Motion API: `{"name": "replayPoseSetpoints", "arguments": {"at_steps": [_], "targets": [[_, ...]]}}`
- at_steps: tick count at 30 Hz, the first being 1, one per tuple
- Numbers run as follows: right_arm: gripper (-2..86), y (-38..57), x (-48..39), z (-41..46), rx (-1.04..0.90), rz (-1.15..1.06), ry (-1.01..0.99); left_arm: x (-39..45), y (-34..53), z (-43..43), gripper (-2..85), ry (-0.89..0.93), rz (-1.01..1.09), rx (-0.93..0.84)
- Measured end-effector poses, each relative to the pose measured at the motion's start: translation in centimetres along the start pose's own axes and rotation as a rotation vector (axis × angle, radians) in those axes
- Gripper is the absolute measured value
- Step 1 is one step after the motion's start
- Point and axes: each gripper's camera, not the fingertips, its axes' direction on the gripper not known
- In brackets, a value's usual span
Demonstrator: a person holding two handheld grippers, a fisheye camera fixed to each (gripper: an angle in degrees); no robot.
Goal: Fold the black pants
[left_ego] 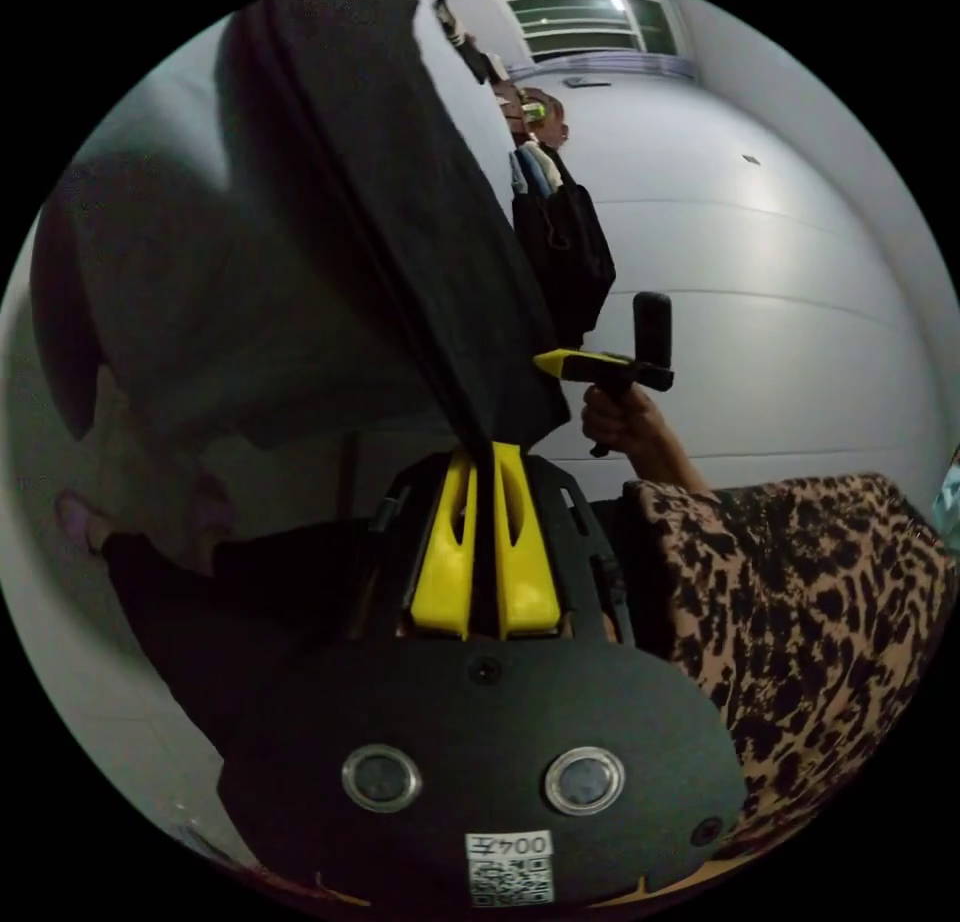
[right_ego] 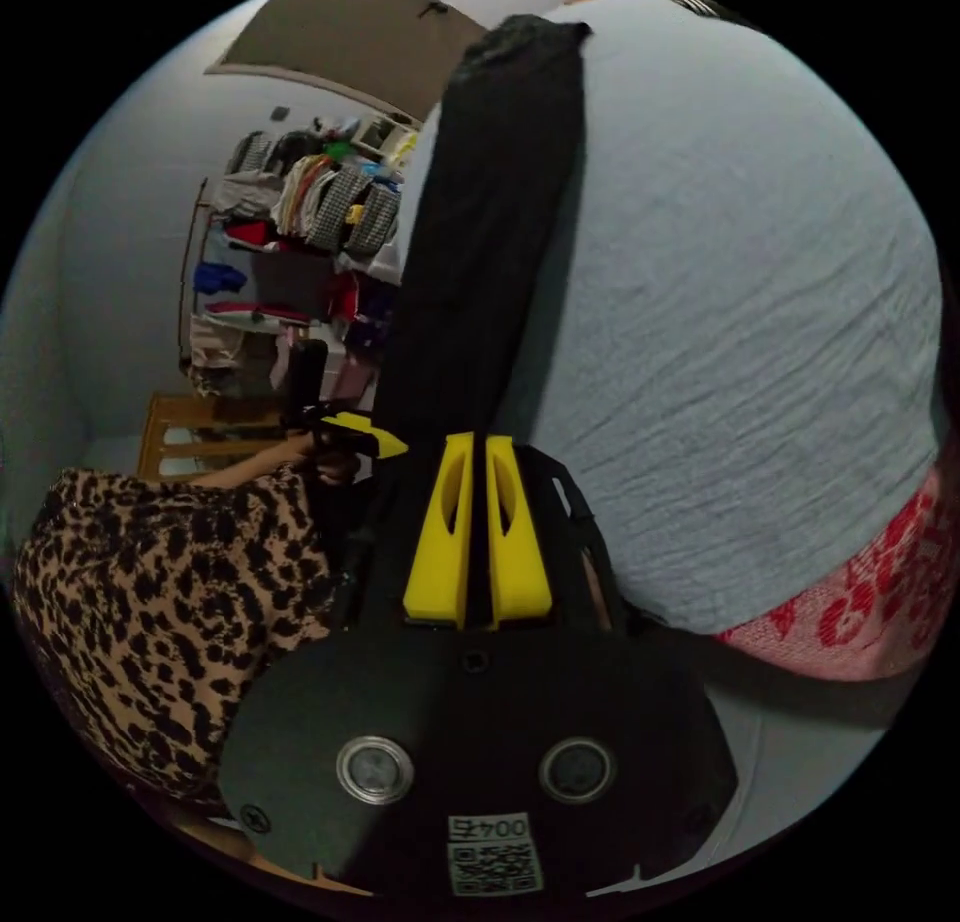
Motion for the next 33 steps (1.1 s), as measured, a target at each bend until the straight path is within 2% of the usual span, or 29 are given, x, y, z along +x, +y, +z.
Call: {"name": "replayPoseSetpoints", "arguments": {"at_steps": [2, 11, 27, 33], "targets": [[3.1, 0.2, 4.3, 1.1, -0.011, 0.090, -0.083, -1.0, -0.1, 0.4, 3.4, 0.015, -0.029, -0.009], [12.6, 3.0, 12.7, -0.3, 0.085, 0.157, -0.384, -0.2, -0.9, 0.6, 3.5, 0.073, 0.003, -0.033], [17.7, 2.5, 16.9, -2.8, 0.229, 0.097, -0.629, 4.9, -3.2, 0.2, 3.3, 0.346, -0.032, 0.000], [15.4, 0.8, 17.5, -2.7, 0.283, 0.052, -0.886, 6.8, -3.4, 0.7, 3.3, 0.357, -0.031, 0.013]]}}
